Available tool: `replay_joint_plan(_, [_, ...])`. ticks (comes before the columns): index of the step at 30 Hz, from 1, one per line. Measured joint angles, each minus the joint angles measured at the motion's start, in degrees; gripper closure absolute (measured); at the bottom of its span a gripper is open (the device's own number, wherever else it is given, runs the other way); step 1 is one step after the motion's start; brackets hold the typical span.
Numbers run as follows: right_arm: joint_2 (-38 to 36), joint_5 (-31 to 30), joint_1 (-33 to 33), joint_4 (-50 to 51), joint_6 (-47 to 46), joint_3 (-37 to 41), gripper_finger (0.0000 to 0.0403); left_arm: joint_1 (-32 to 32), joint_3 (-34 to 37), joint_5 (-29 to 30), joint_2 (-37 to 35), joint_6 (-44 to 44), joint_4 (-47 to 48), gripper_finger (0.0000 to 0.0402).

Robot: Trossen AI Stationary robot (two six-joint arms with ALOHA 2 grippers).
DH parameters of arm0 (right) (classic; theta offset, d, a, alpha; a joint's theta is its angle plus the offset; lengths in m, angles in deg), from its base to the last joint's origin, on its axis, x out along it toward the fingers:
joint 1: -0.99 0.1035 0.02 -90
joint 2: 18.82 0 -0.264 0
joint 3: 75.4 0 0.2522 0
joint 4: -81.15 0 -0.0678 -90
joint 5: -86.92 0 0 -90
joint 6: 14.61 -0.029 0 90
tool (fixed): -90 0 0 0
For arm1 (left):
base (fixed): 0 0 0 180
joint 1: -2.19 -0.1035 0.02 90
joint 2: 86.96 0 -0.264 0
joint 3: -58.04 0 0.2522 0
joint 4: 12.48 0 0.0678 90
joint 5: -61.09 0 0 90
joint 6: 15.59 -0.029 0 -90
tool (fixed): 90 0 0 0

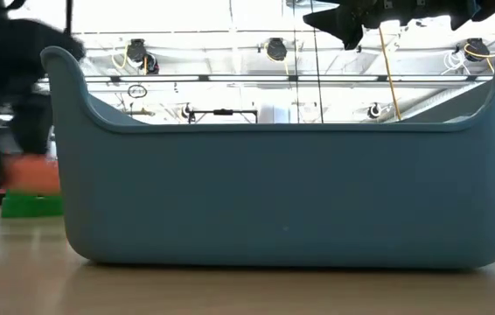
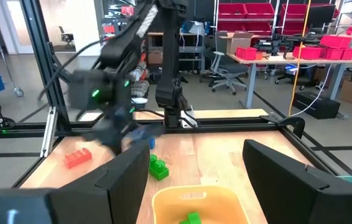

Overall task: Sort & place blocks by color
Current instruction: Put the orange game piece into the green bin

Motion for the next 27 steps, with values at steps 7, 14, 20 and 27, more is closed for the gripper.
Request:
replay_joint_plan(7, [0.0, 0.0, 0.0, 0.2, 0.0, 0.0, 0.0152, -7.1, -0.1, 17.6, -13.9, -0.1, 2.9, 0.0257])
replay_joint_plan(14, [0.0, 0.0, 0.0, 0.3, 0.1, 0.0, 0.0152, -21.2, -0.1, 27.4, -20.0, -6.3, 0.2, 0.0259])
replay_joint_plan(20, [0.0, -1.1, 0.0, 0.3, 0.2, 0.0, 0.0152, -35.3, -0.2, 21.5, -18.2, -20.4, -18.5, 0.0259])
replay_joint_plan(27, [0.0, -4.5, 0.0, 0.2, 0.8, 0.0, 0.0152, -53.8, -2.4, 4.4, -8.2, -24.3, -34.7, 0.0259])
